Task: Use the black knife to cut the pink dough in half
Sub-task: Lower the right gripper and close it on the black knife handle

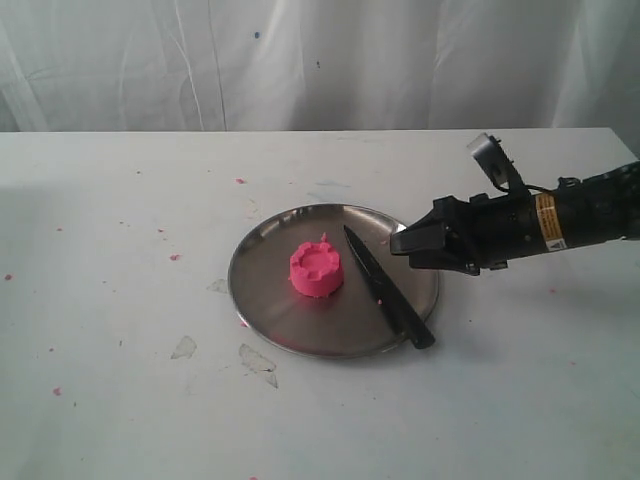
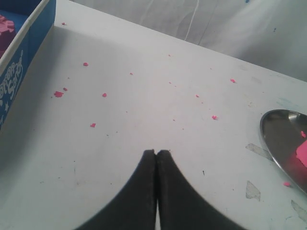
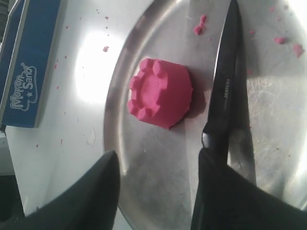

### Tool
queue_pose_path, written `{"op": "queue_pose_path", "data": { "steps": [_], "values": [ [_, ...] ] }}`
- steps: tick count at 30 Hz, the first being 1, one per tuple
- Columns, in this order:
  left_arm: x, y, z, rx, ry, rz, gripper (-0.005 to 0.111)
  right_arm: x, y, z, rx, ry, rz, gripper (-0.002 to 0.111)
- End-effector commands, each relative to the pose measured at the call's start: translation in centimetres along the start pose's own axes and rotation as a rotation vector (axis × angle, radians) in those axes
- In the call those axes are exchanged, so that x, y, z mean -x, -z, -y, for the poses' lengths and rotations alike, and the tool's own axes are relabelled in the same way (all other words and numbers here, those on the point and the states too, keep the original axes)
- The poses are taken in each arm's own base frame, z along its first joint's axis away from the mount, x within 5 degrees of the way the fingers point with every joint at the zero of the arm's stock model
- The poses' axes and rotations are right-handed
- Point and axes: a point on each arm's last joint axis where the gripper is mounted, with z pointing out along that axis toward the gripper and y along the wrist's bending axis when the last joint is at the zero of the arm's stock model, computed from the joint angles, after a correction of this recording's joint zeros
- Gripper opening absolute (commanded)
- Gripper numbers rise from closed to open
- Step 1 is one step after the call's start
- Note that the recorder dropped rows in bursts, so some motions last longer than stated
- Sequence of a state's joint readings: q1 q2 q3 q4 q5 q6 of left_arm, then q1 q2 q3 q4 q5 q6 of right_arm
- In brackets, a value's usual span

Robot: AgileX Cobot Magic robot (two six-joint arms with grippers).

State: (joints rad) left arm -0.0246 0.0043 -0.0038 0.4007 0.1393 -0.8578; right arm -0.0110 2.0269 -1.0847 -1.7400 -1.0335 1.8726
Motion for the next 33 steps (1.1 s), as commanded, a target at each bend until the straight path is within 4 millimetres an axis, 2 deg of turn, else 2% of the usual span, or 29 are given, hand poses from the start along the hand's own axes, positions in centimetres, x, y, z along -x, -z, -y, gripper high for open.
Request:
{"op": "queue_pose_path", "data": {
  "steps": [1,6,11,18,27,33],
  "values": [
    [-0.1,0.0,0.0,0.000,-0.002,0.005,0.000,-0.5,-1.2,-0.2,0.021,0.017,-0.039,0.047],
    [-0.1,0.0,0.0,0.000,-0.002,0.005,0.000,-1.1,-2.7,-0.3,0.010,0.033,-0.071,0.047],
    [-0.1,0.0,0.0,0.000,-0.002,0.005,0.000,-1.2,-3.1,0.1,-0.021,0.041,-0.073,0.047],
    [-0.1,0.0,0.0,0.000,-0.002,0.005,0.000,-1.1,-3.0,0.0,-0.026,0.047,-0.069,0.047],
    [-0.1,0.0,0.0,0.000,-0.002,0.005,0.000,0.3,-1.5,-1.6,-0.089,0.142,-0.001,0.047],
    [-0.1,0.0,0.0,0.000,-0.002,0.005,0.000,0.2,-1.2,-0.9,-0.103,0.124,0.002,0.047]
  ]
}}
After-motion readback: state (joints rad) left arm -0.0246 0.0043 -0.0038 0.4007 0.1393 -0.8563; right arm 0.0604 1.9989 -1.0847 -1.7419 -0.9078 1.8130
